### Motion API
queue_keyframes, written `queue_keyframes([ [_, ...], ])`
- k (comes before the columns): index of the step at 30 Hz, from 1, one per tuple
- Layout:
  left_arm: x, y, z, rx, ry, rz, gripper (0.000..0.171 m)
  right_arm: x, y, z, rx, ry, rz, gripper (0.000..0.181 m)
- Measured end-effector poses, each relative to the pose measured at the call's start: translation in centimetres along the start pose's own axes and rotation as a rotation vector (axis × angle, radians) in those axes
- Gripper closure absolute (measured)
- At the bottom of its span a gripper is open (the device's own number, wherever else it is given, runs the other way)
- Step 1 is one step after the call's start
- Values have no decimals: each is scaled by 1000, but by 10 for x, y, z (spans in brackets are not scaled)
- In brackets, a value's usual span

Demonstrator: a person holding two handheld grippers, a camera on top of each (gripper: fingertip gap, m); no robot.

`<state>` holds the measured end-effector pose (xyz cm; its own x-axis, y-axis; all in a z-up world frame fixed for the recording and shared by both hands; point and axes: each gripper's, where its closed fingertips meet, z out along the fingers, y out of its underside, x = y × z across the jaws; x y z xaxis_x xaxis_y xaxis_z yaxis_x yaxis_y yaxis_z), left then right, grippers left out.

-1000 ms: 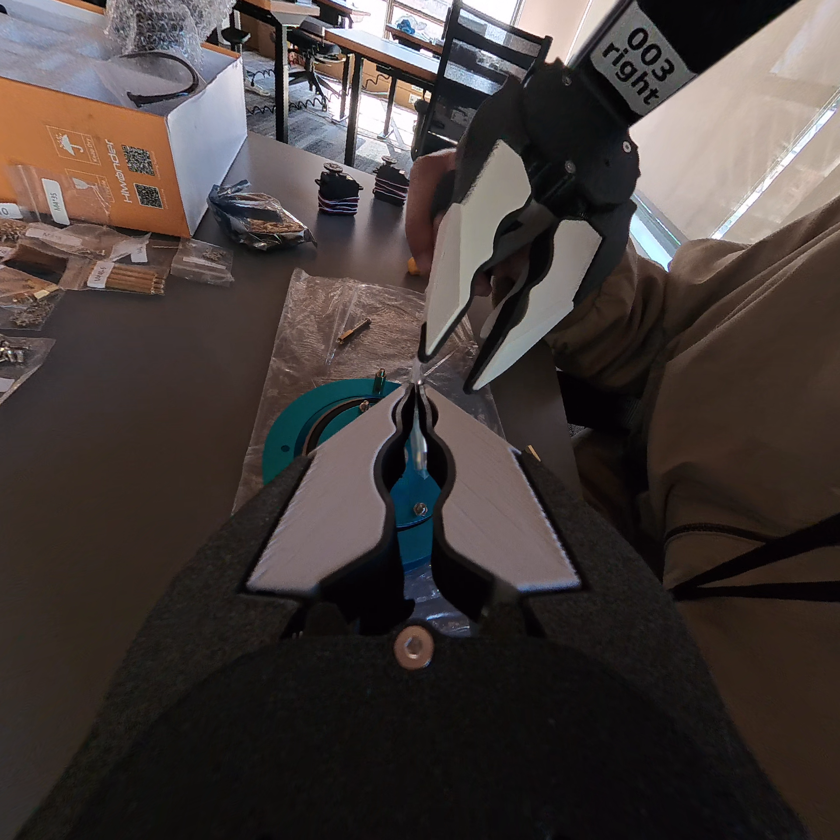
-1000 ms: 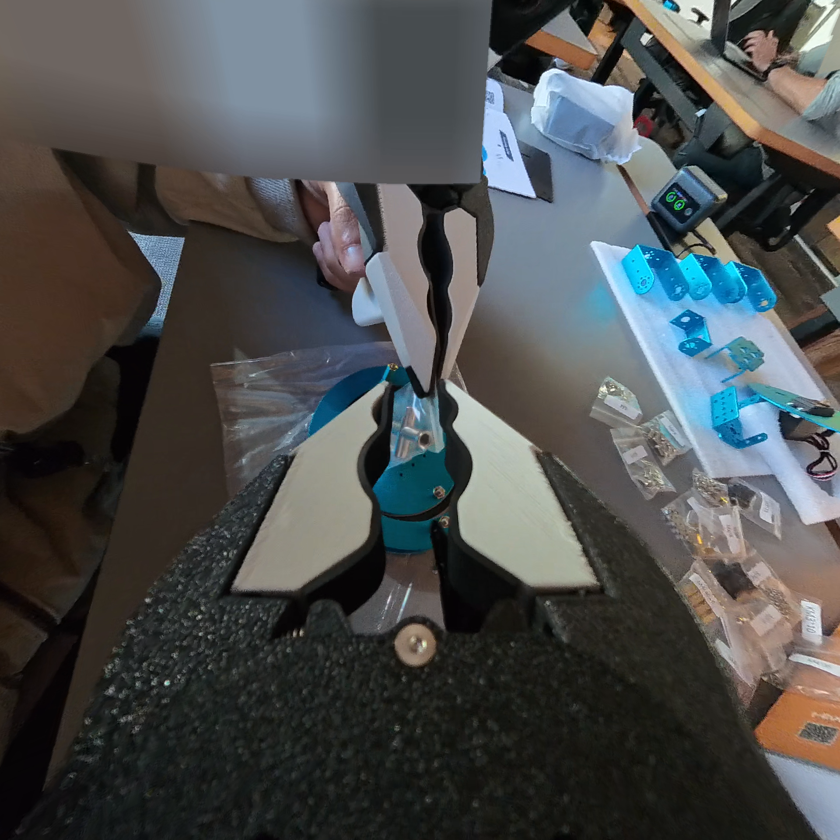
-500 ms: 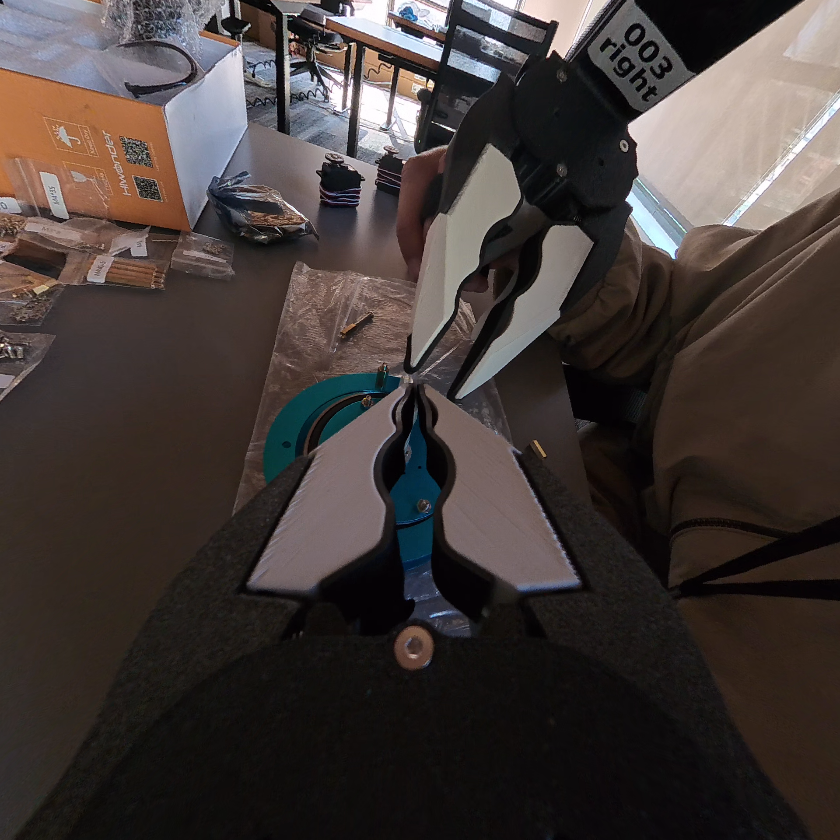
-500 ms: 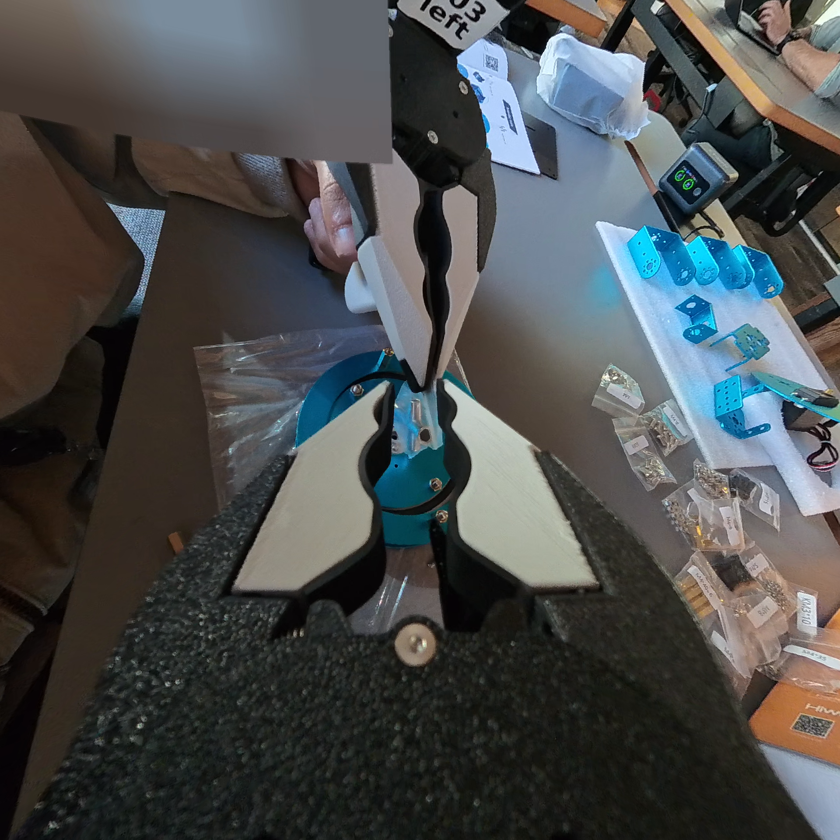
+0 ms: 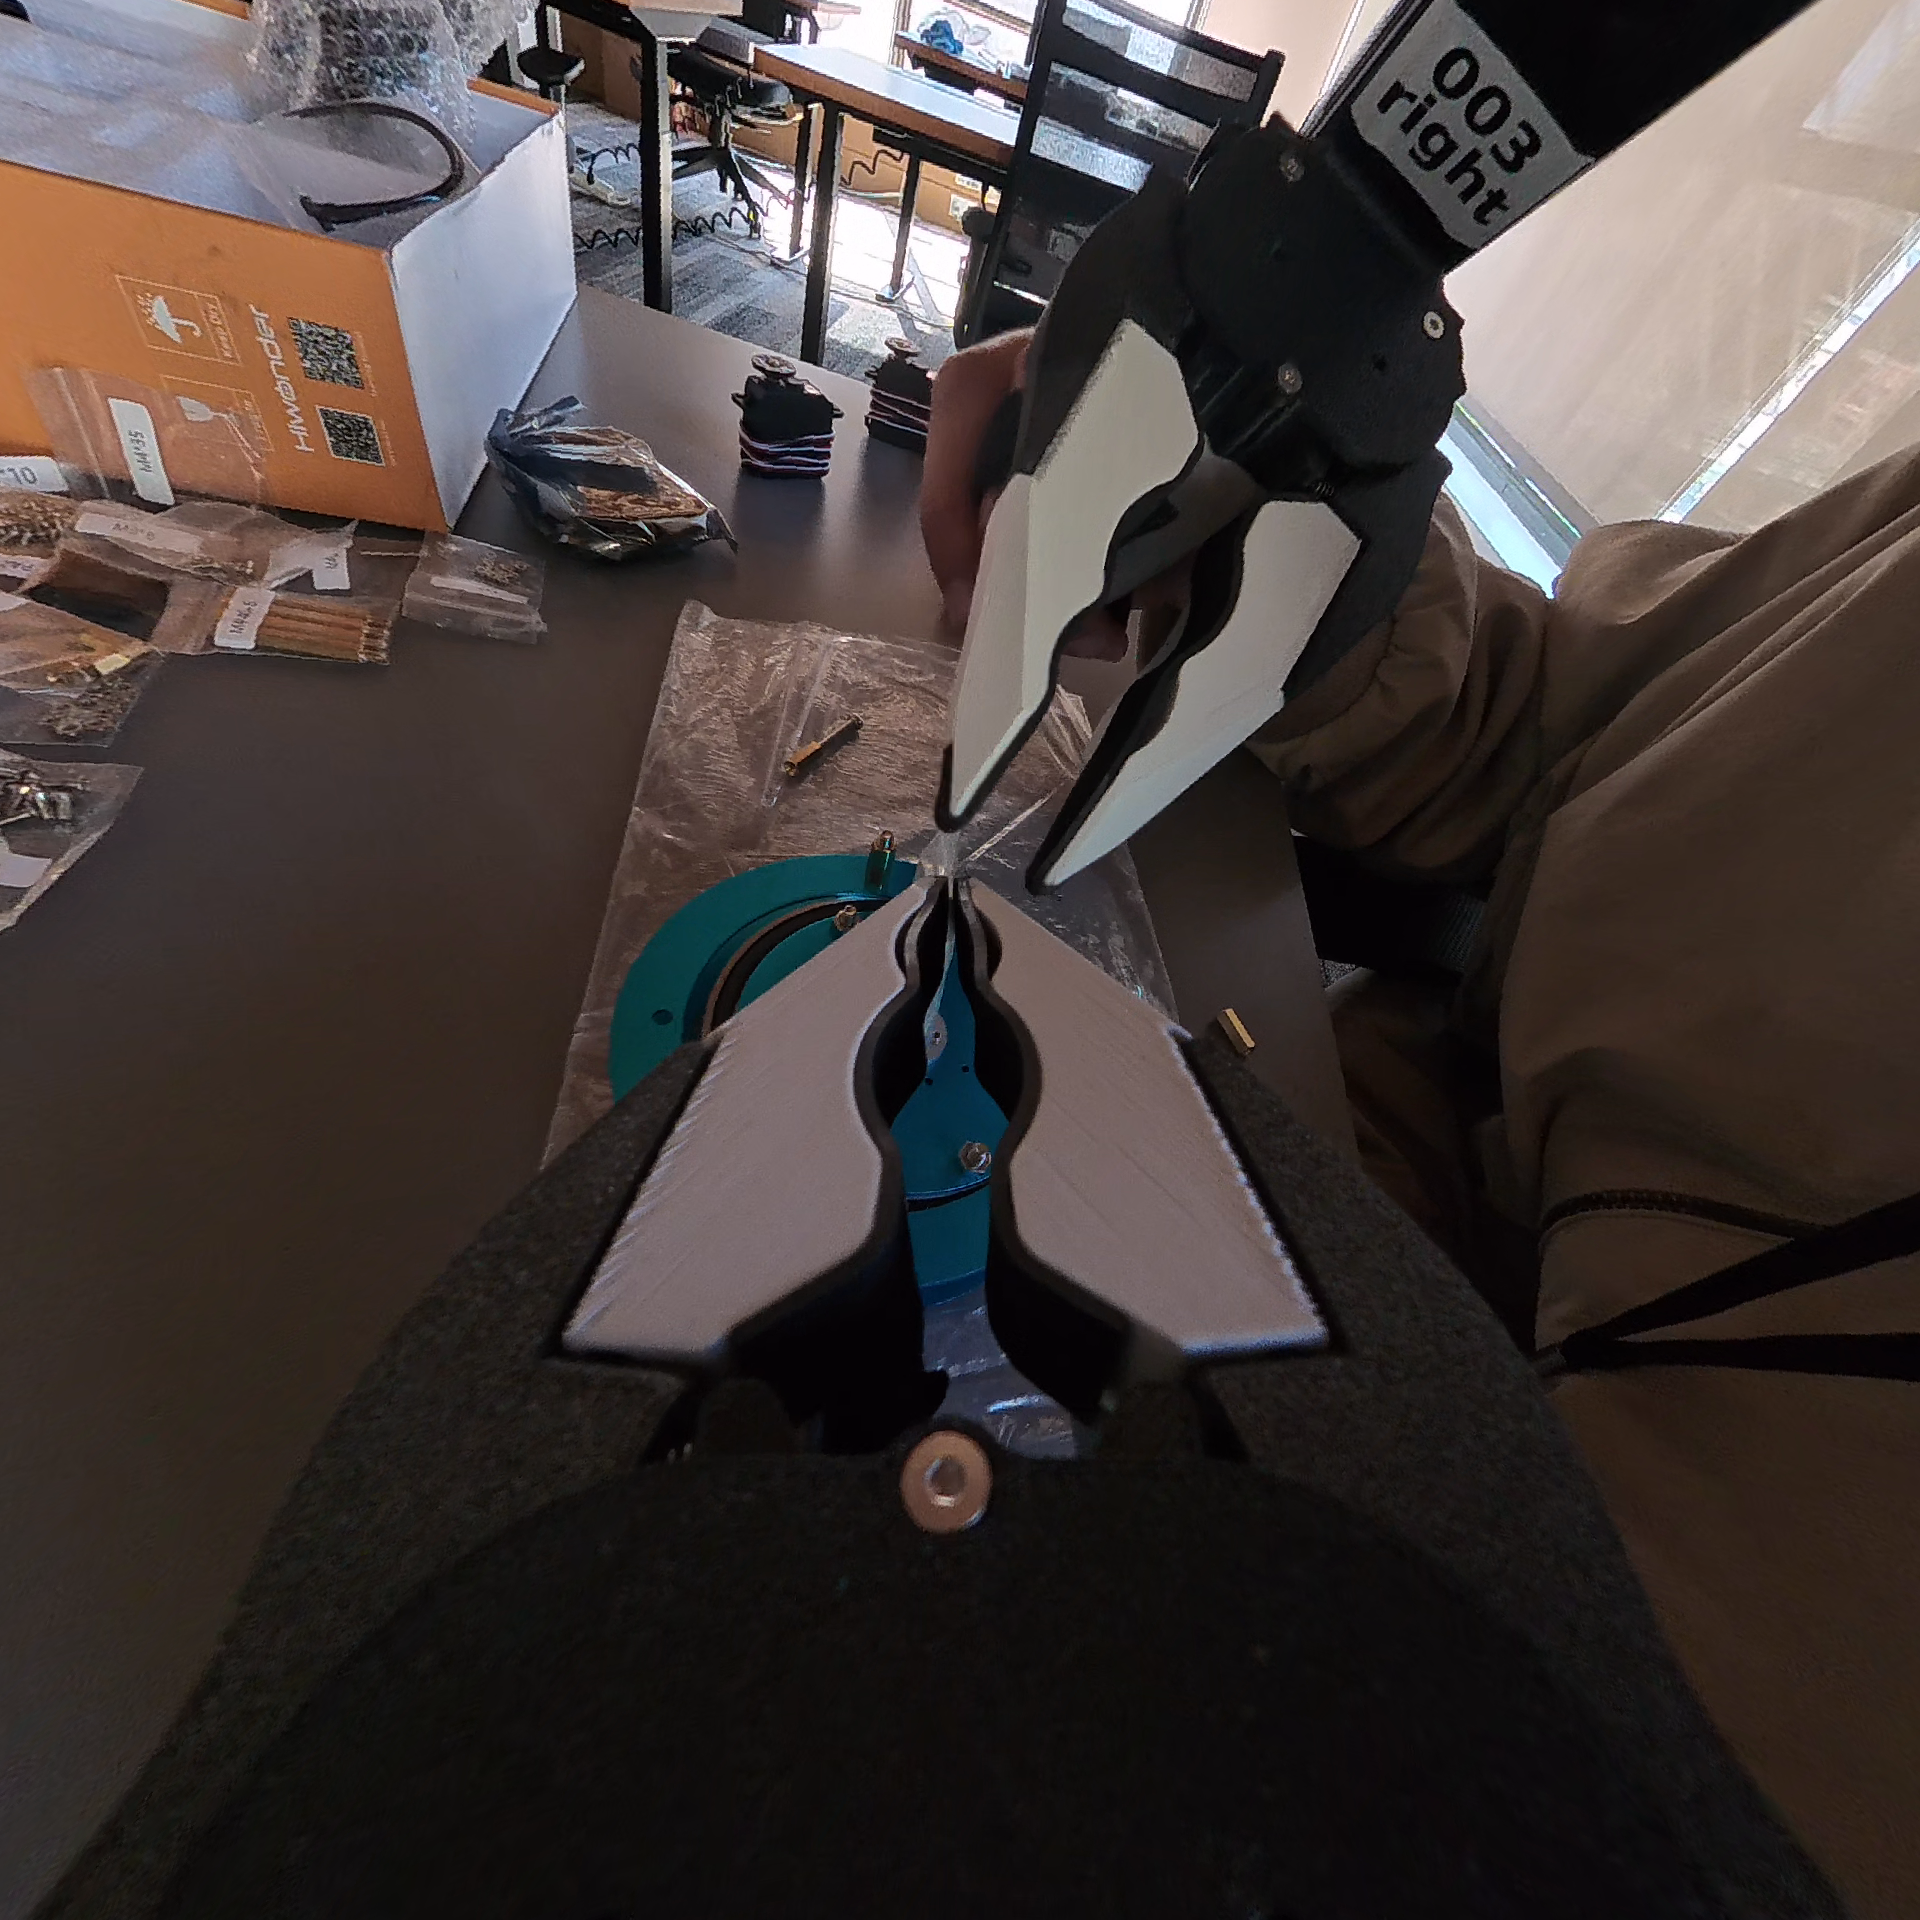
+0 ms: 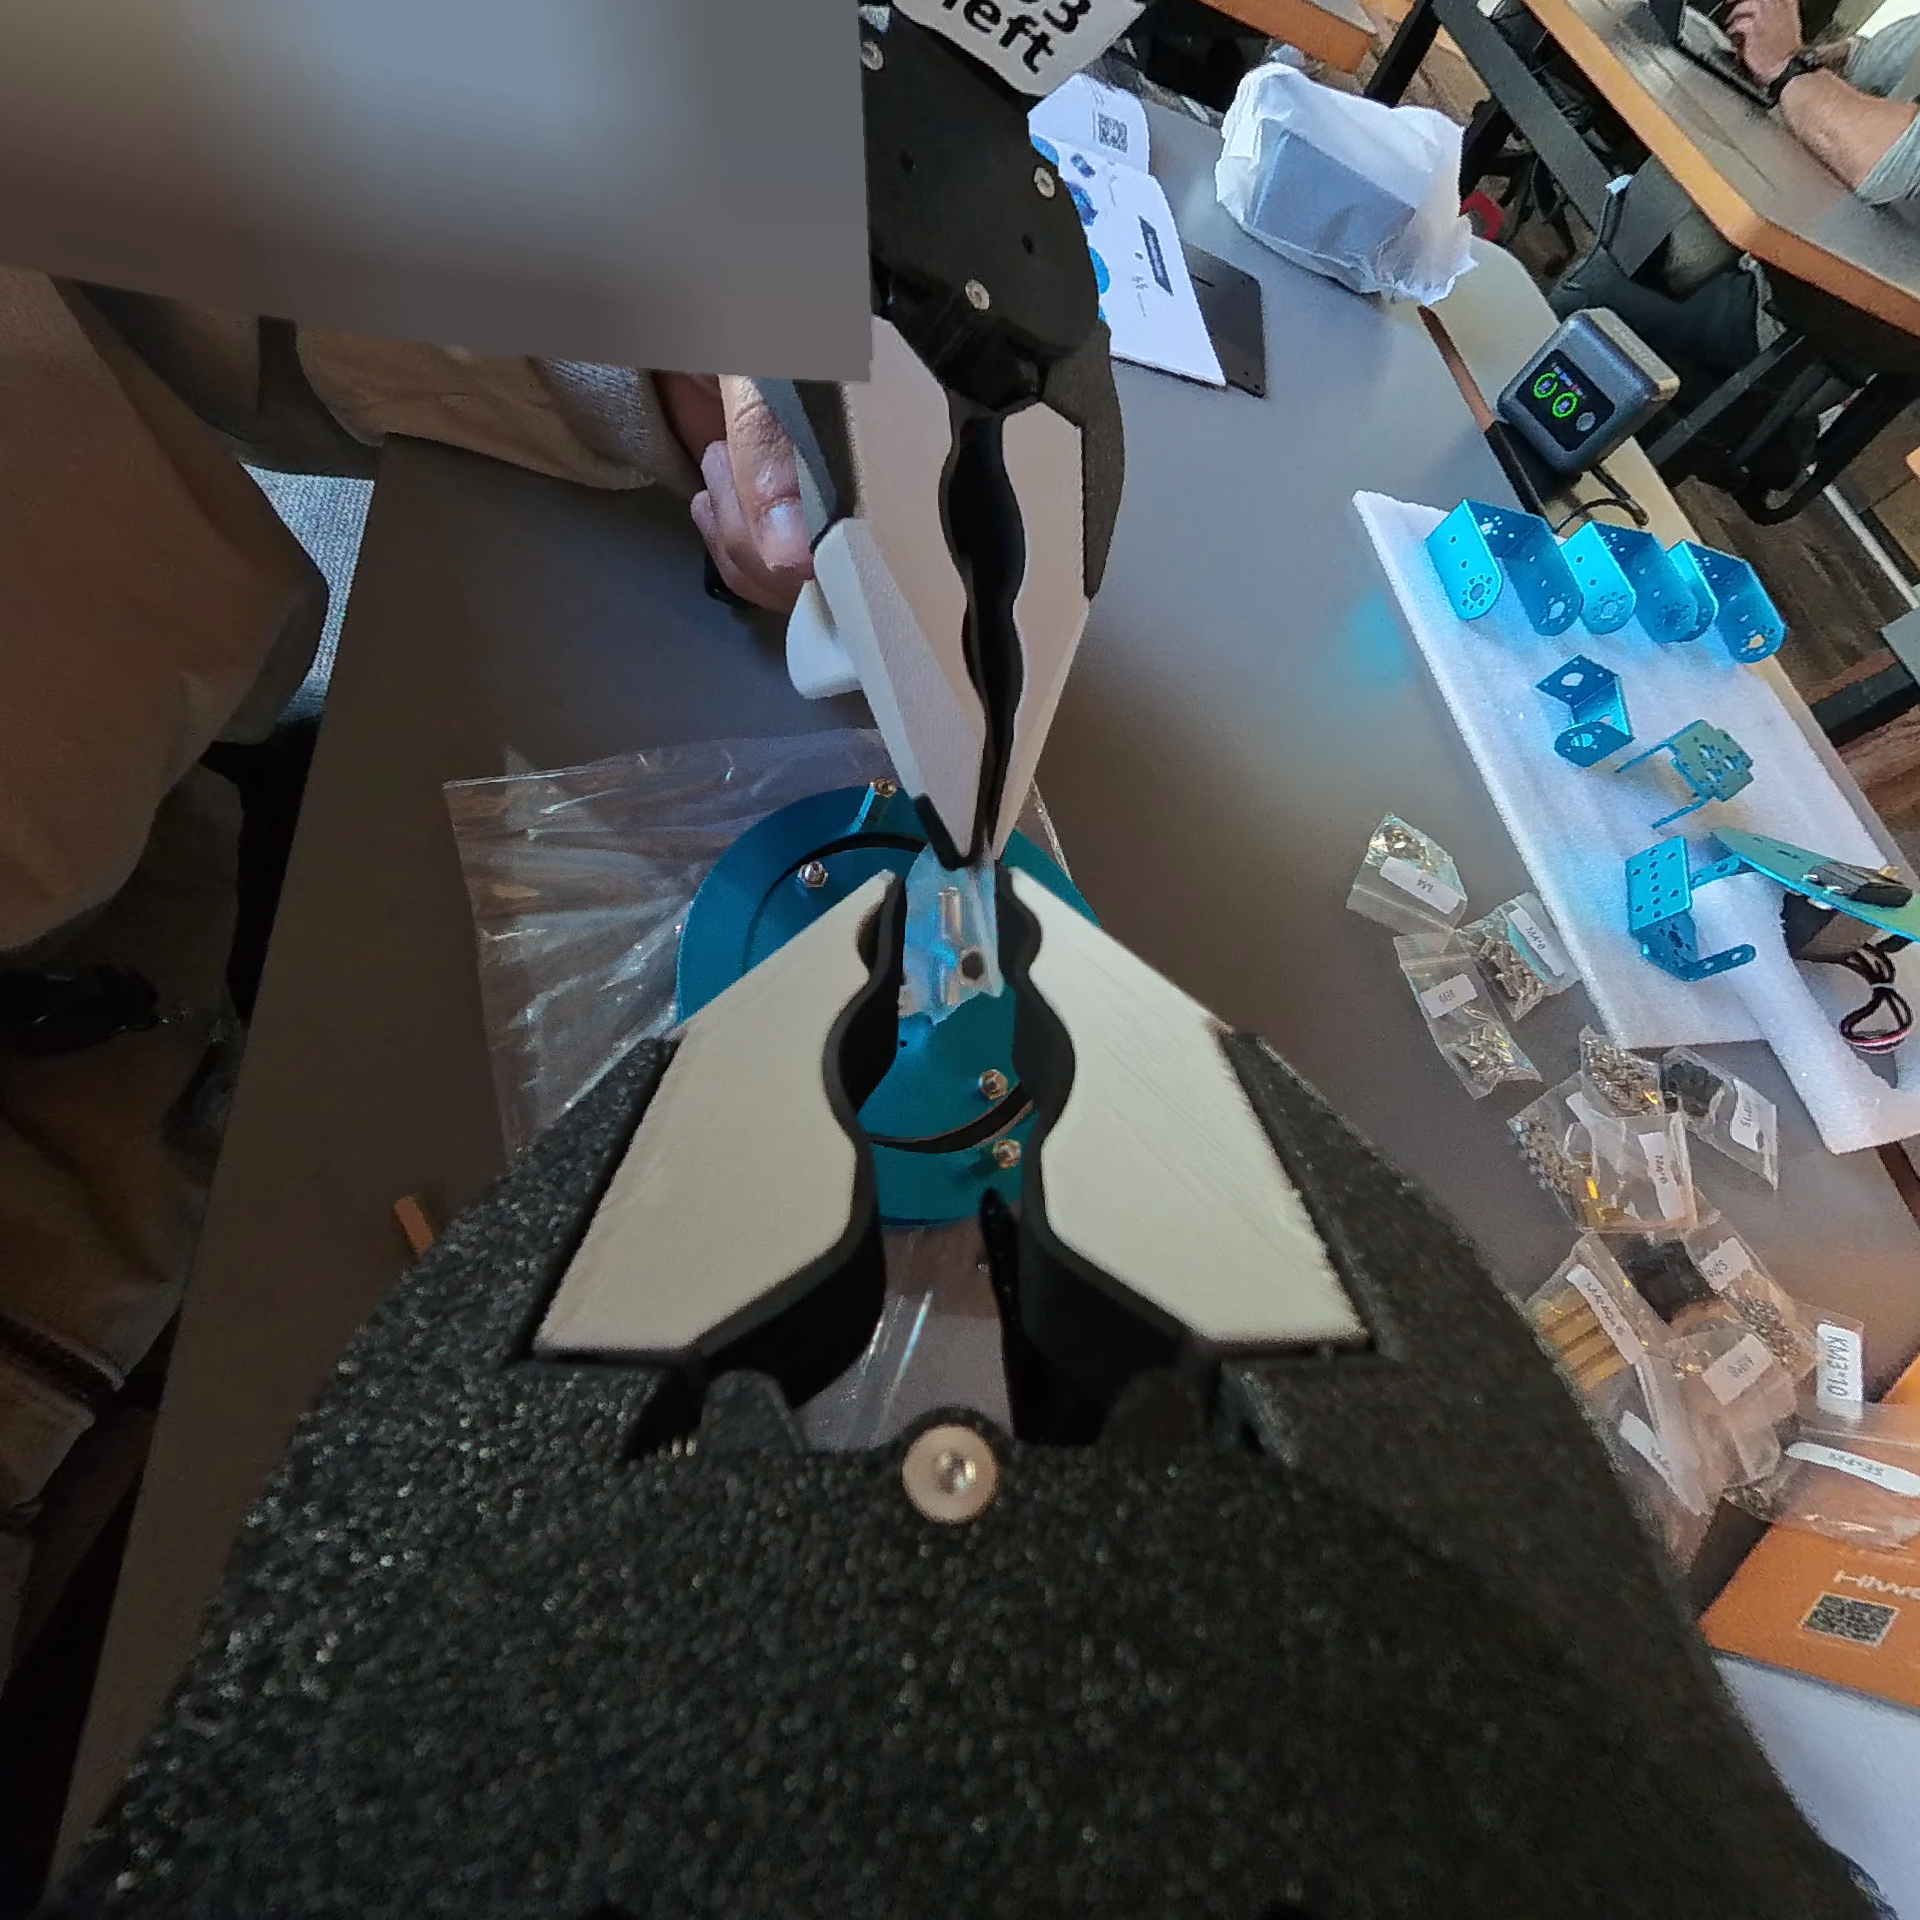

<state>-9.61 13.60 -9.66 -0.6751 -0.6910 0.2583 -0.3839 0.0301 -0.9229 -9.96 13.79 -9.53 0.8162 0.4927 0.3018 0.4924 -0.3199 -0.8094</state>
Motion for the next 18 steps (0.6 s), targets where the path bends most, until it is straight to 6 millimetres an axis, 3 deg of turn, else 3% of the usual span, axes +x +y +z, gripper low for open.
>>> queue_keyframes([
  [18,1,0,1,-2,0,2,171,-2,-2,1,15,-16,20,166],
])
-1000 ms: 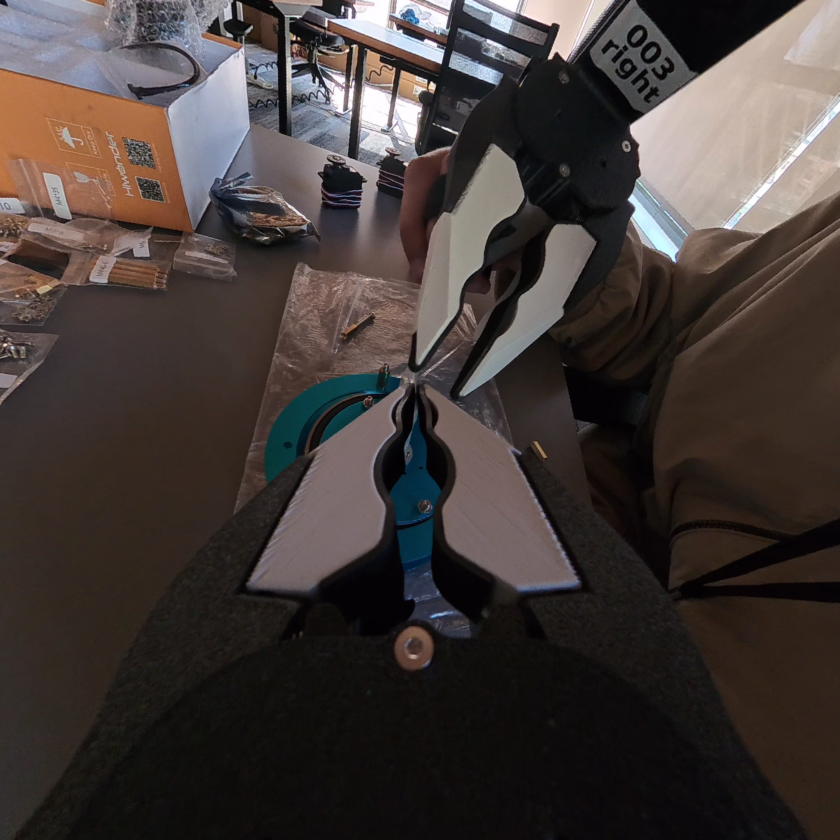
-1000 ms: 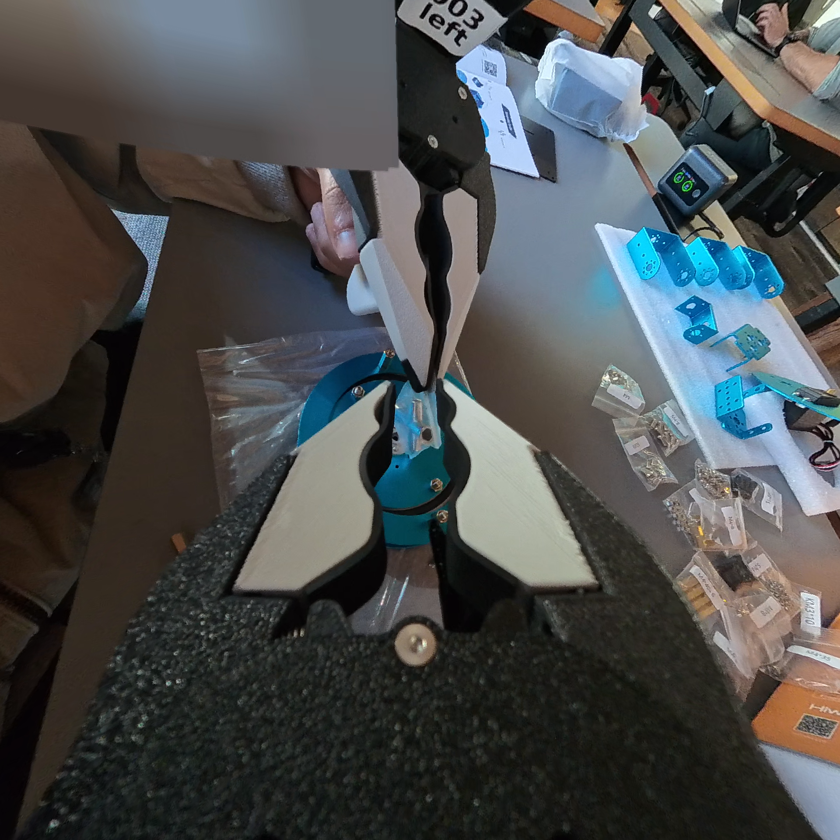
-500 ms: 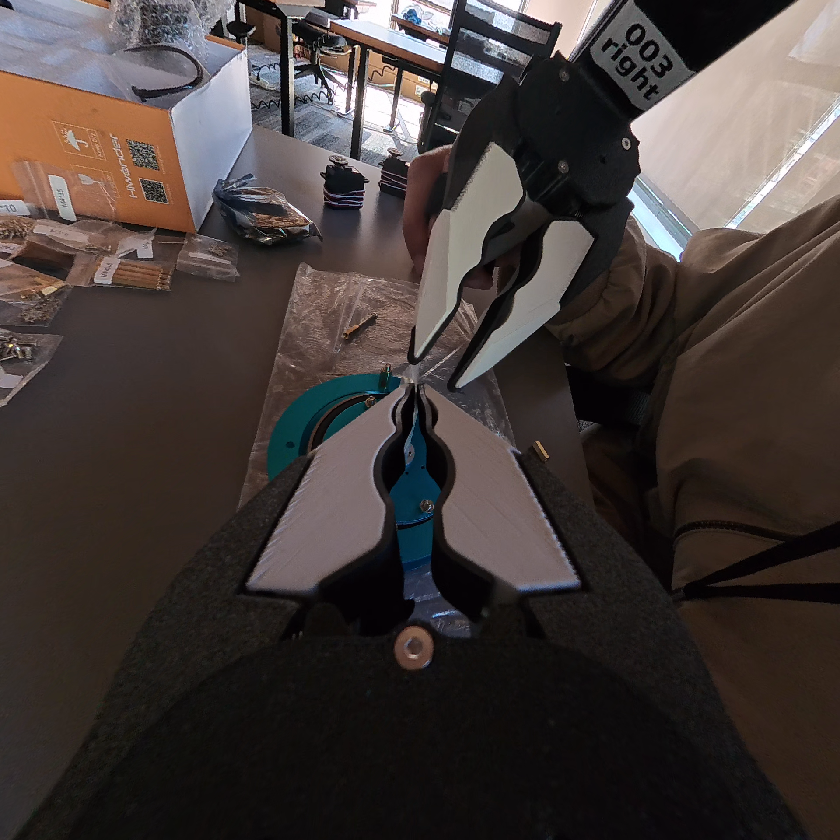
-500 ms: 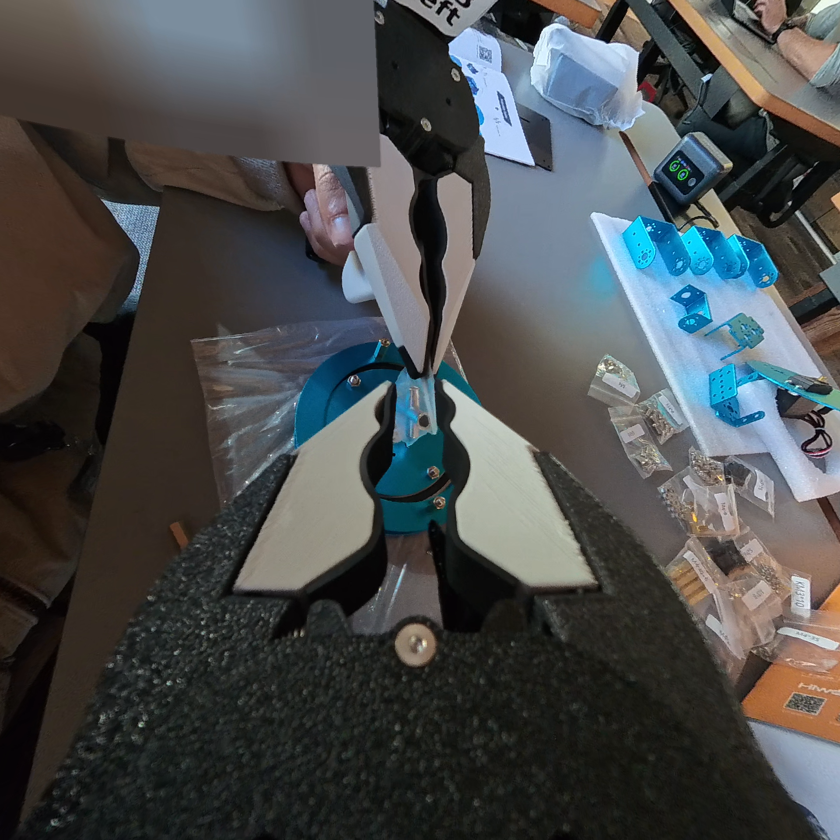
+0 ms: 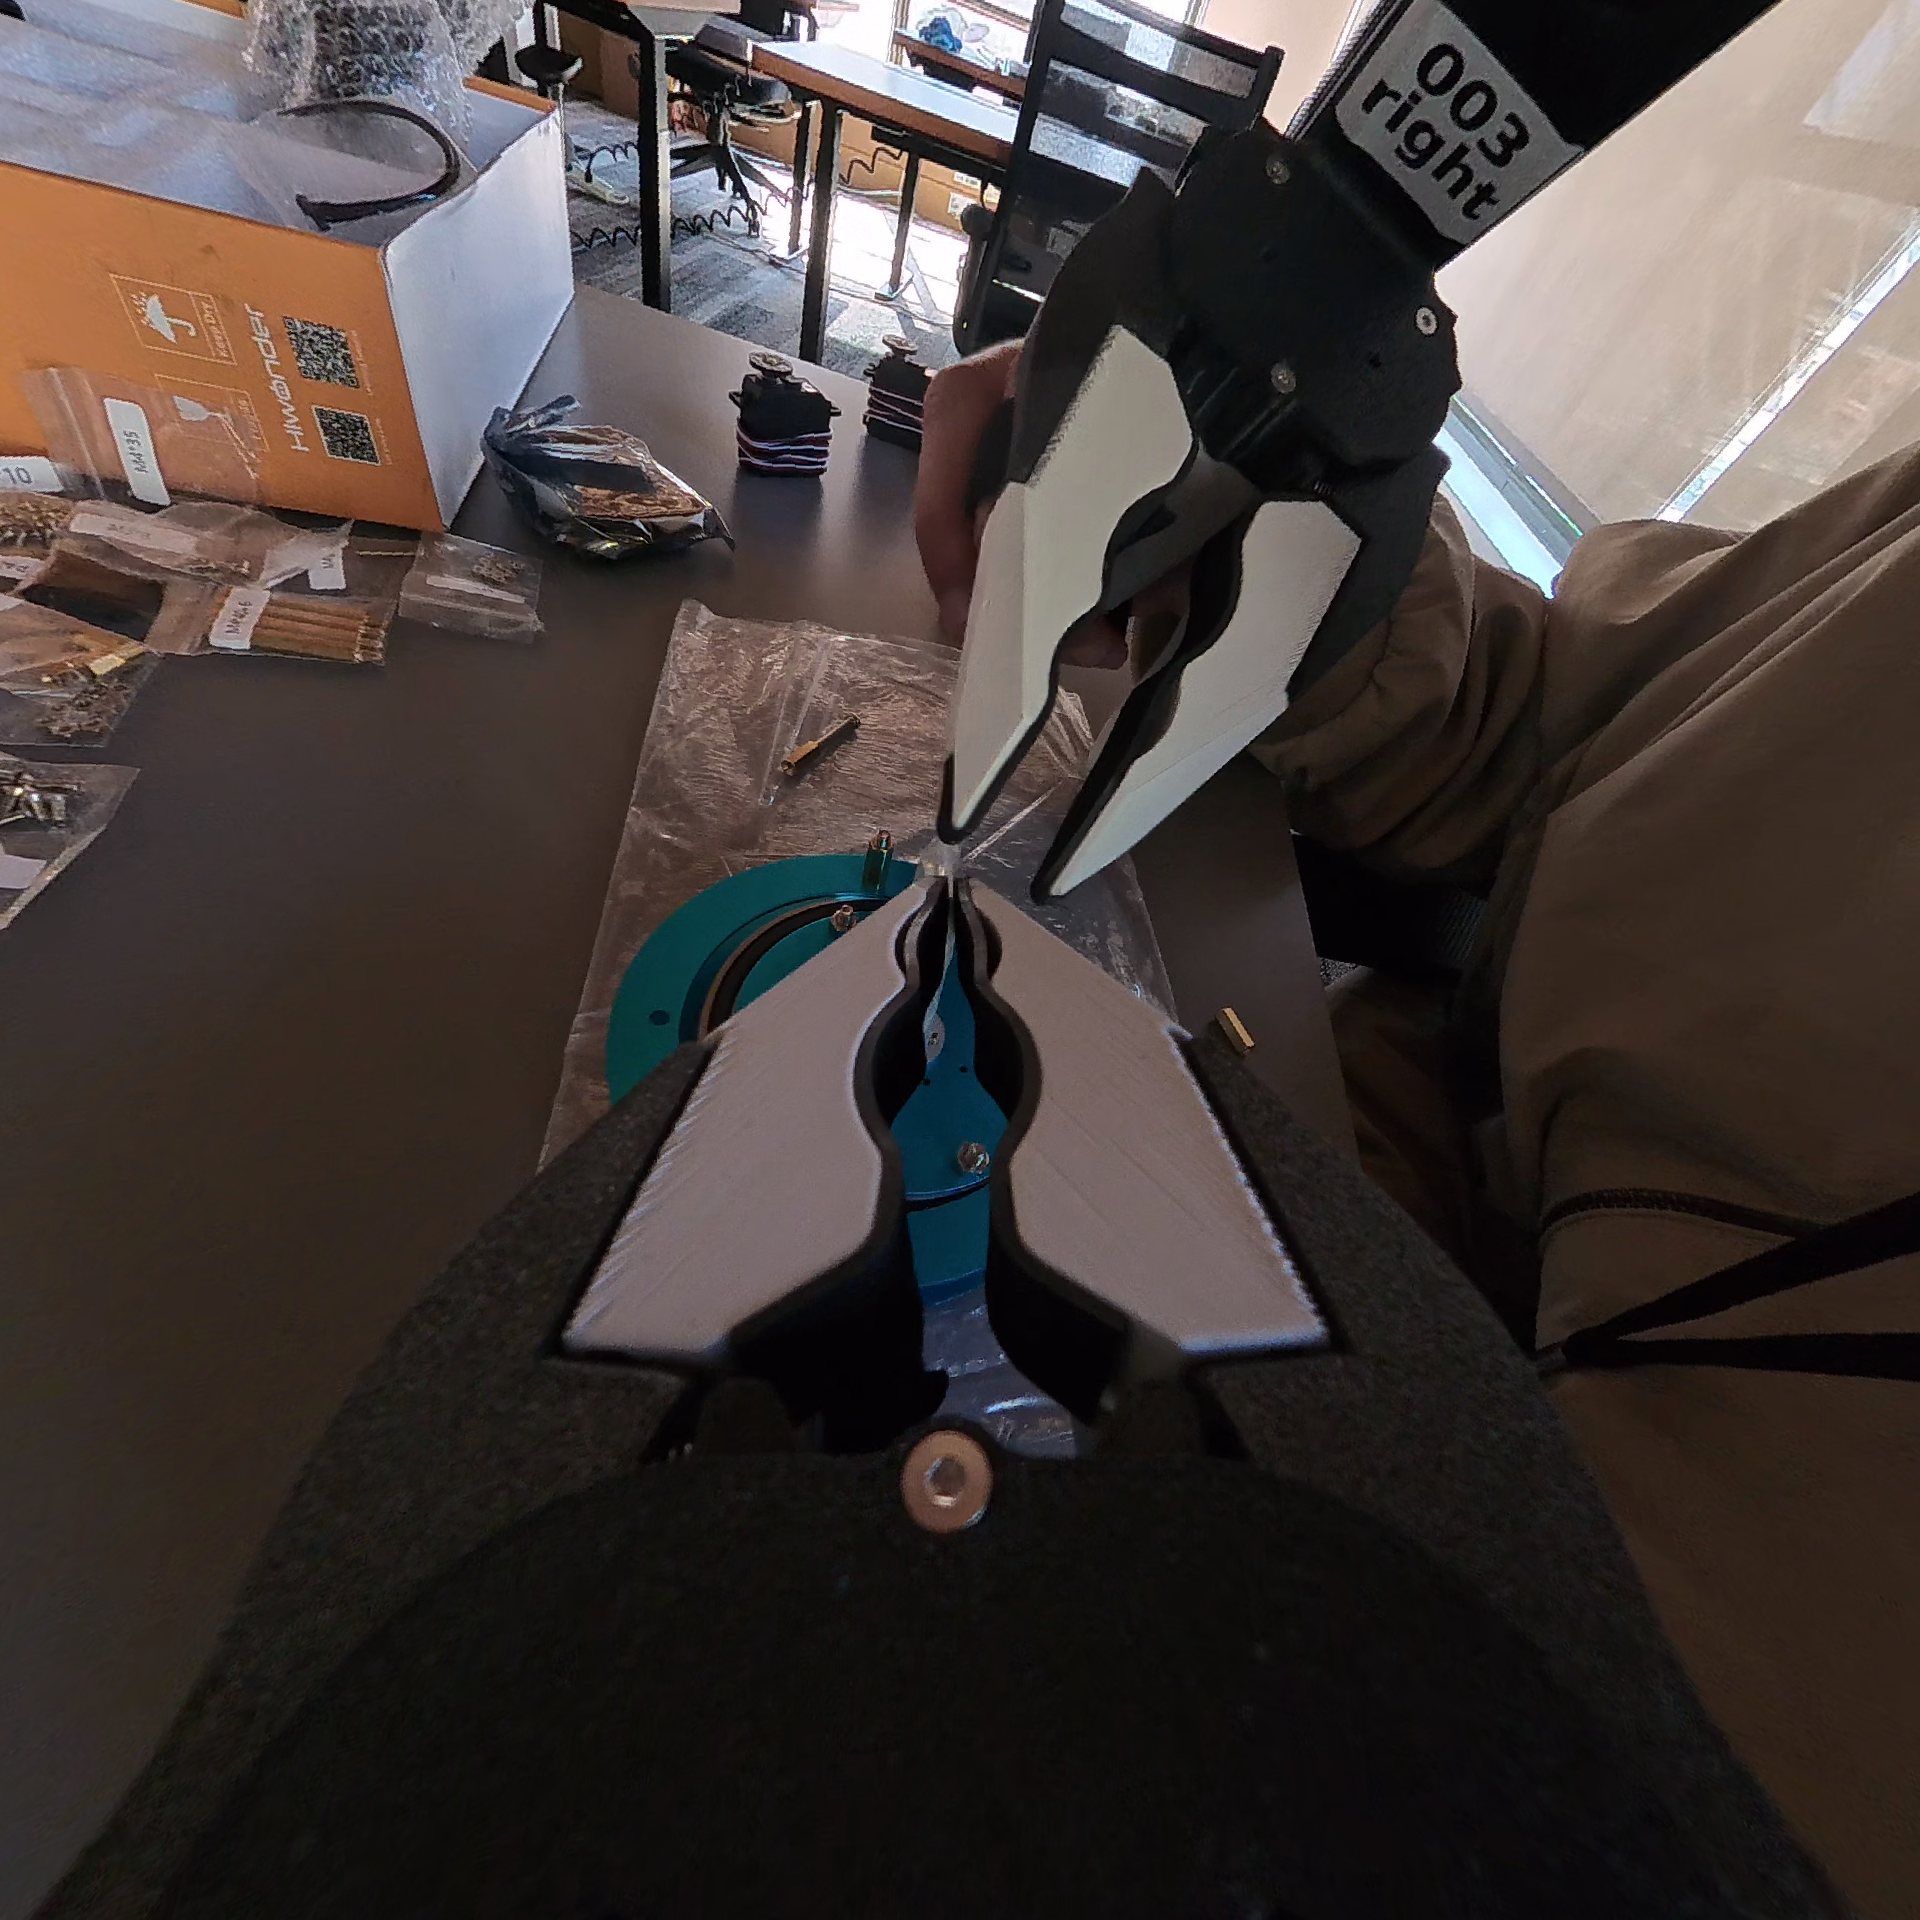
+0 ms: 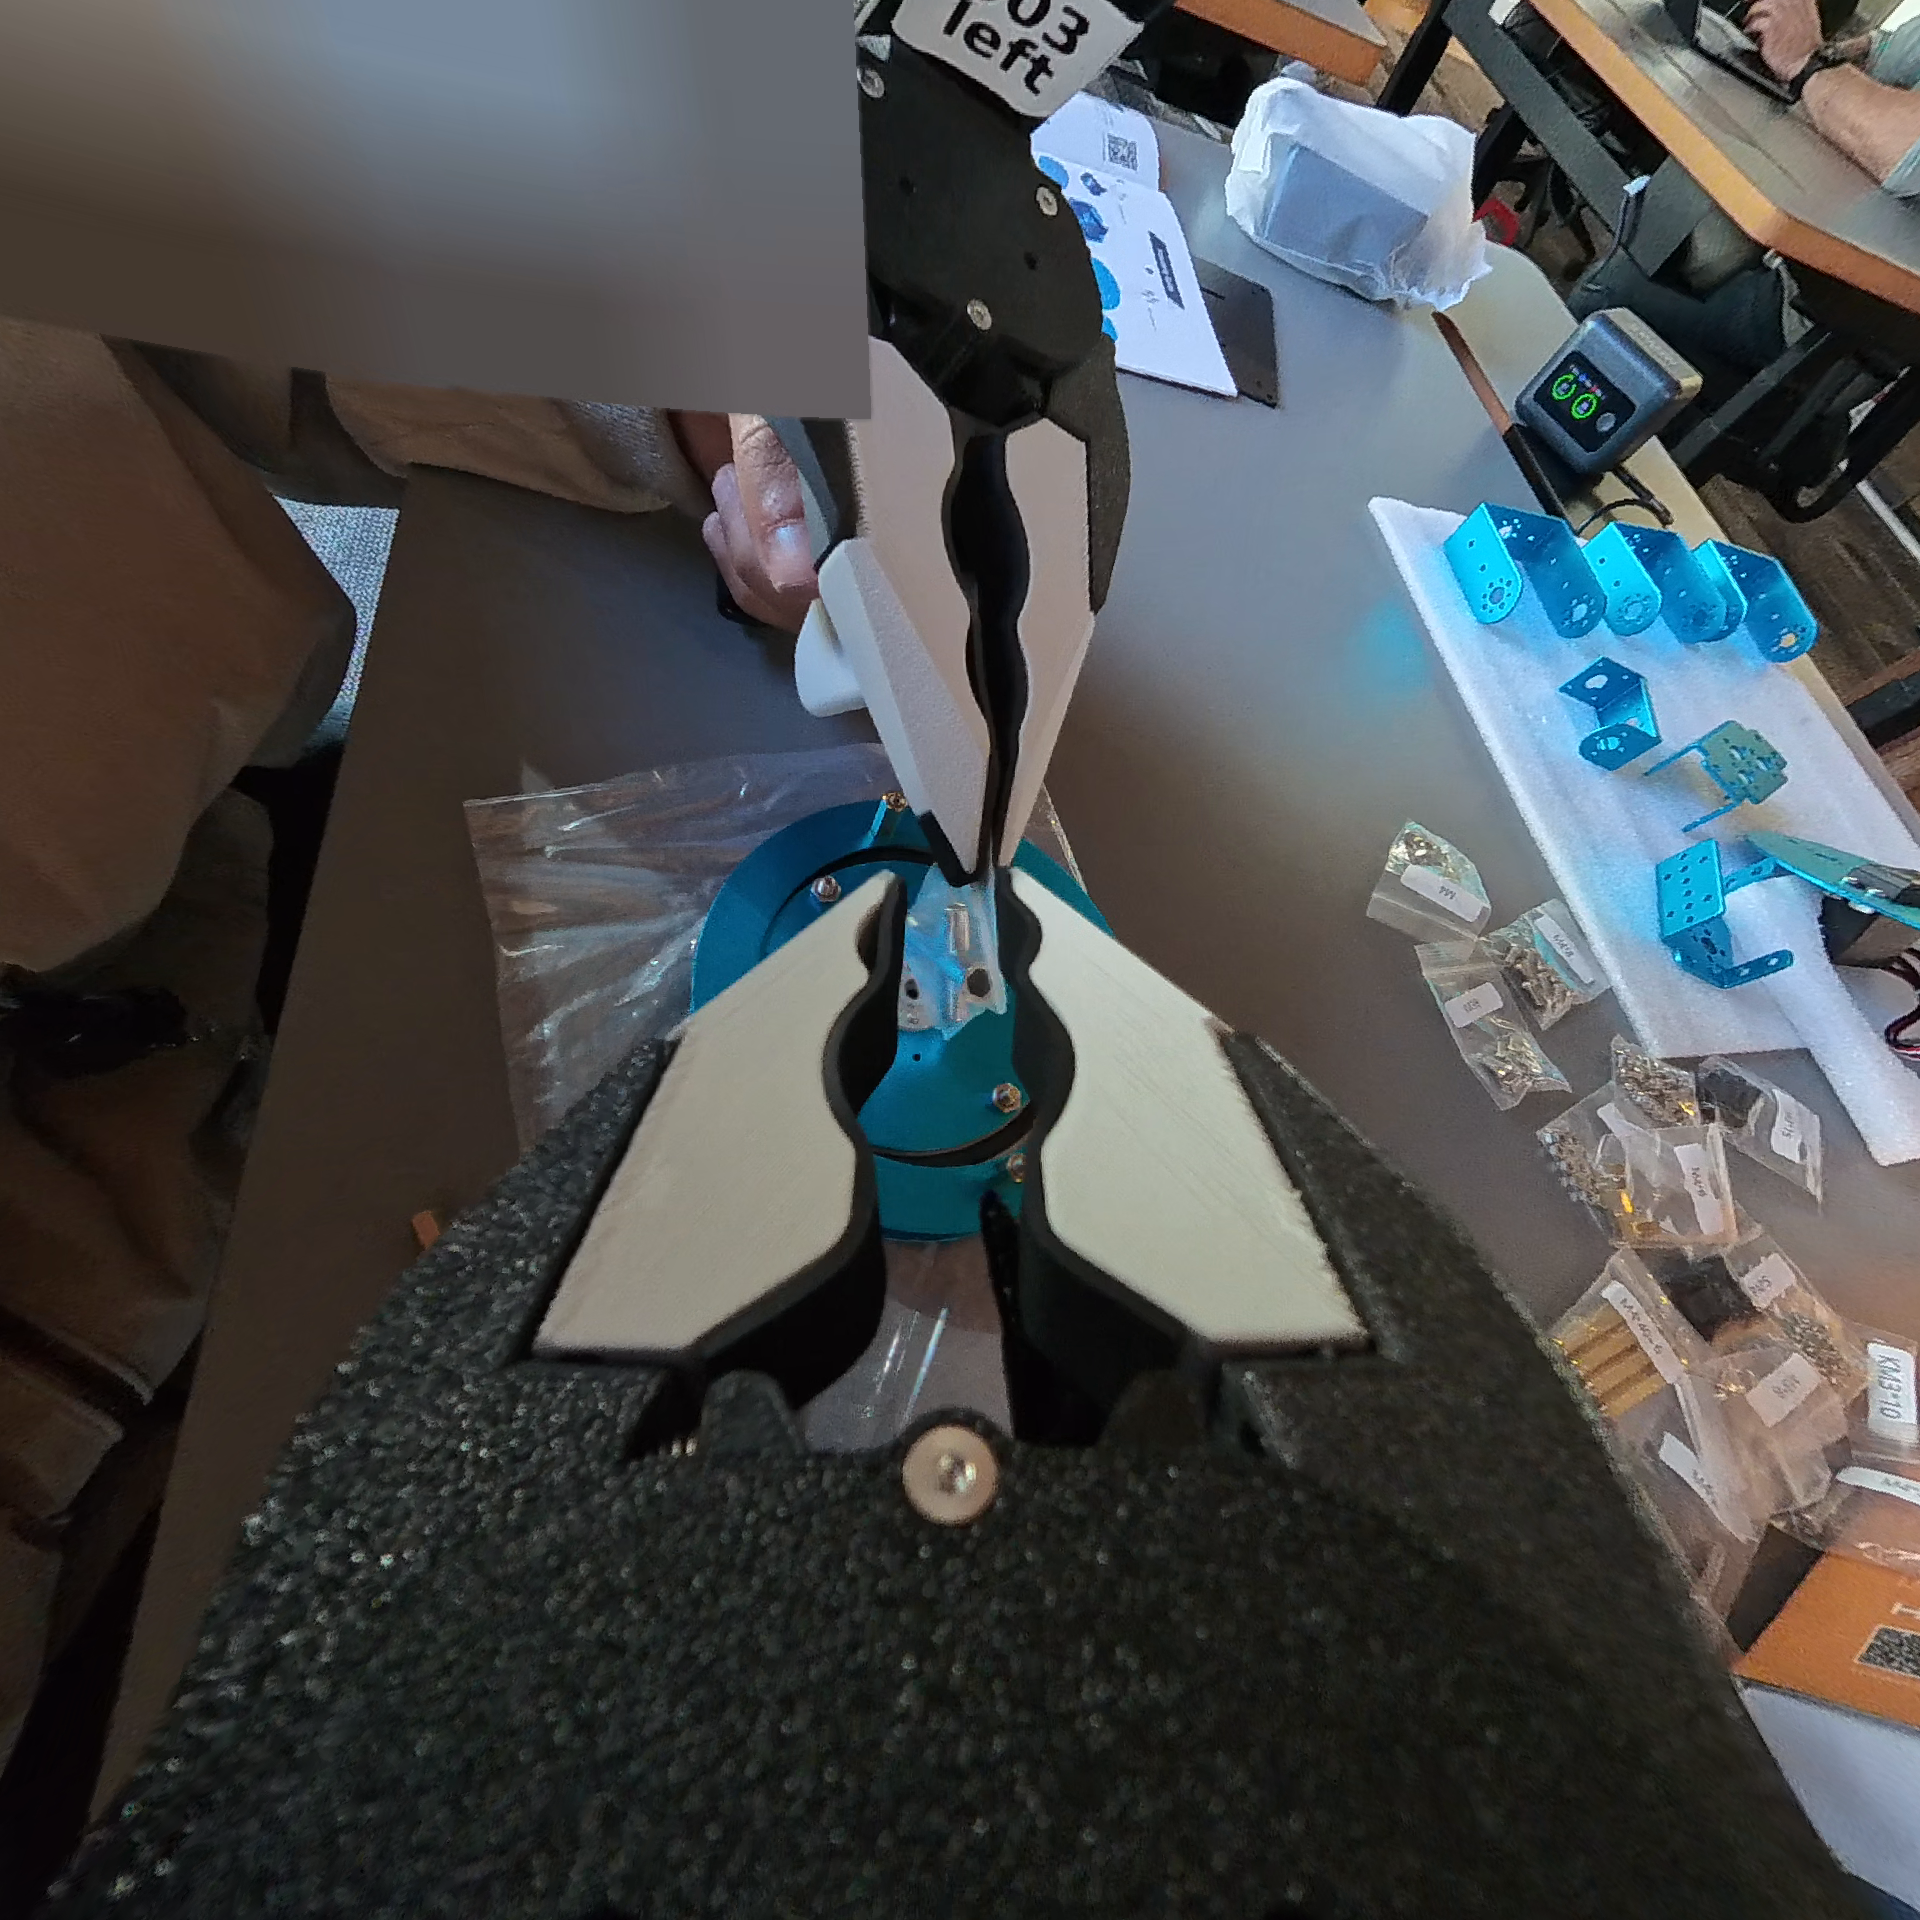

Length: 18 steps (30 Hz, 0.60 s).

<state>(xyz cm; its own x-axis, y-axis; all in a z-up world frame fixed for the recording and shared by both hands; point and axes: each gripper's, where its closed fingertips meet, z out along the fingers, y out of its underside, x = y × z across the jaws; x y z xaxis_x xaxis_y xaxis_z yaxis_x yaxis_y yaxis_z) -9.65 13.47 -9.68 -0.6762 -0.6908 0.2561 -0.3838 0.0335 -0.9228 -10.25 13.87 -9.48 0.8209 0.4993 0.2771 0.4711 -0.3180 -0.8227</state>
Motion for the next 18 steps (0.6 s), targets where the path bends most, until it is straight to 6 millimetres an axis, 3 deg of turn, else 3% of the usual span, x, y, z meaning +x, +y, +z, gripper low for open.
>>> queue_keyframes([
  [18,1,0,0,-3,1,15,171,1,0,1,-6,10,-7,167],
])
